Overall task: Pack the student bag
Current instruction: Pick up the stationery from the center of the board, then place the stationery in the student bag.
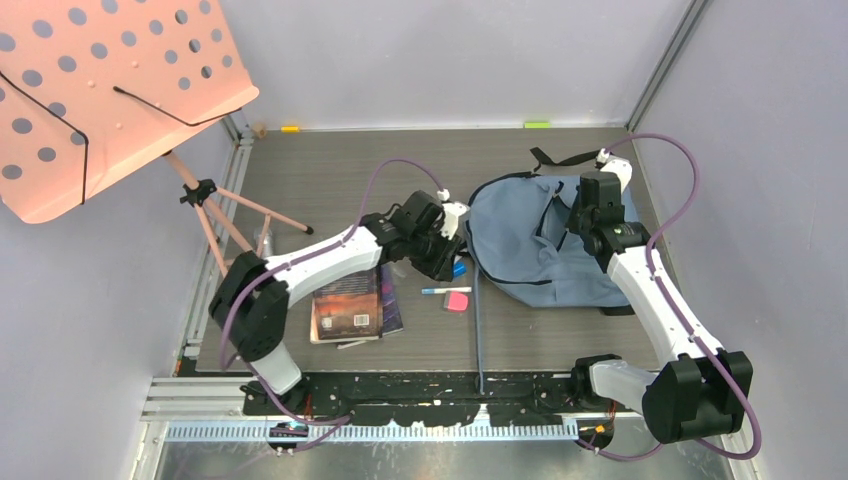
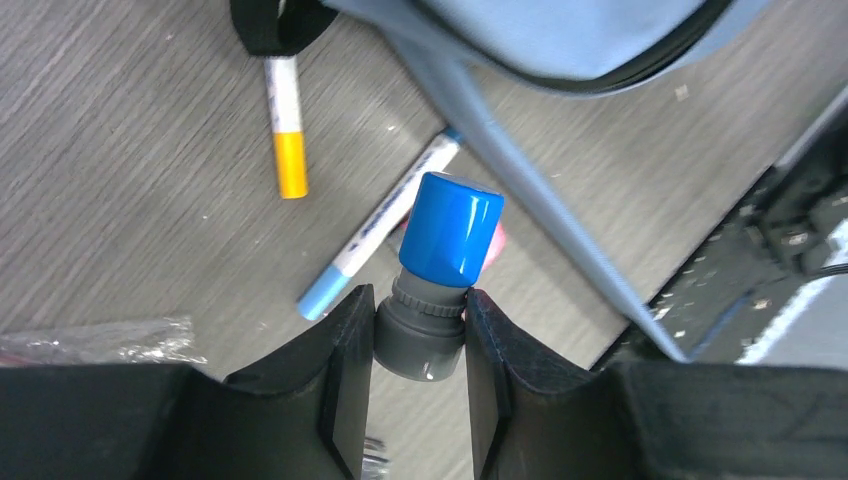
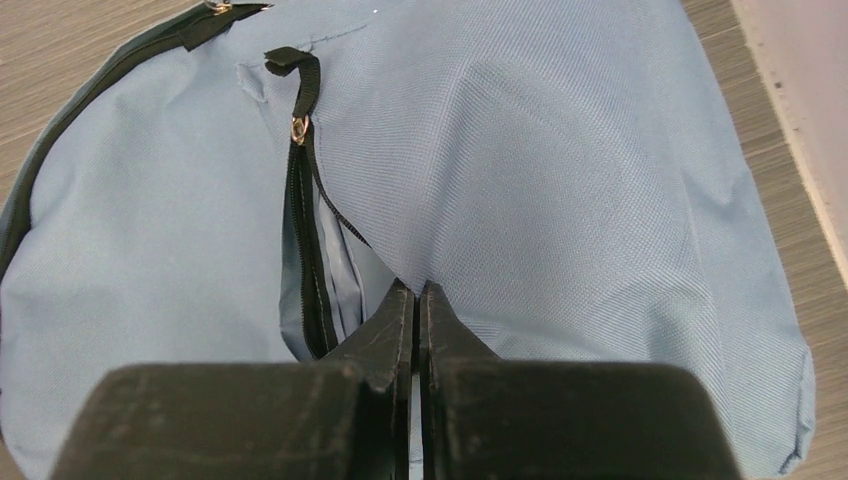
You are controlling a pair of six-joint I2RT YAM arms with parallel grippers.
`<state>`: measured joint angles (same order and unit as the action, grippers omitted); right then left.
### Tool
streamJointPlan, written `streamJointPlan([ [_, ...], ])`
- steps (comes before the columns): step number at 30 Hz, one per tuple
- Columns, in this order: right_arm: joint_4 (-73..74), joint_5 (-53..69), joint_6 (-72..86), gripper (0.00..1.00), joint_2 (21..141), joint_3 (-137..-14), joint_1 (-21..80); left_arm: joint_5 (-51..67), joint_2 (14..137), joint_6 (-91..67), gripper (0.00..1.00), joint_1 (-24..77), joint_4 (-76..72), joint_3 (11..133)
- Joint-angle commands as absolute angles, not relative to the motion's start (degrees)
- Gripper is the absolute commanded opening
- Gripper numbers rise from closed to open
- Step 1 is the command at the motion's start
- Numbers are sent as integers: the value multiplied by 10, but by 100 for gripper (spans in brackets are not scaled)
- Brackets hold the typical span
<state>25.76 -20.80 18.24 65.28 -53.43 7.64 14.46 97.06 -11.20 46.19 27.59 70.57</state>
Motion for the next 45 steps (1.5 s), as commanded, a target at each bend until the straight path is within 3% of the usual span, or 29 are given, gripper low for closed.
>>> streamJointPlan([
  [1,249,-147,205,1,644,-559,75,127,907,-196,14,476,236,704],
  [5,262,-132,206,1,641,-562,76,90,898,-216,14,501,262,707],
  [10,262,-98,212,1,632,-557,79,97,894,-254,14,518,175,699],
  [22,277,-90,211,1,621,-554,83,121,1072,-399,14,521,-57,843],
  [29,278,-89,207,1,620,-555,83,112,1177,-410,14,523,-71,940],
  [45,273,-99,205,1,622,-551,83,100,1262,-412,20,550,-47,1031],
])
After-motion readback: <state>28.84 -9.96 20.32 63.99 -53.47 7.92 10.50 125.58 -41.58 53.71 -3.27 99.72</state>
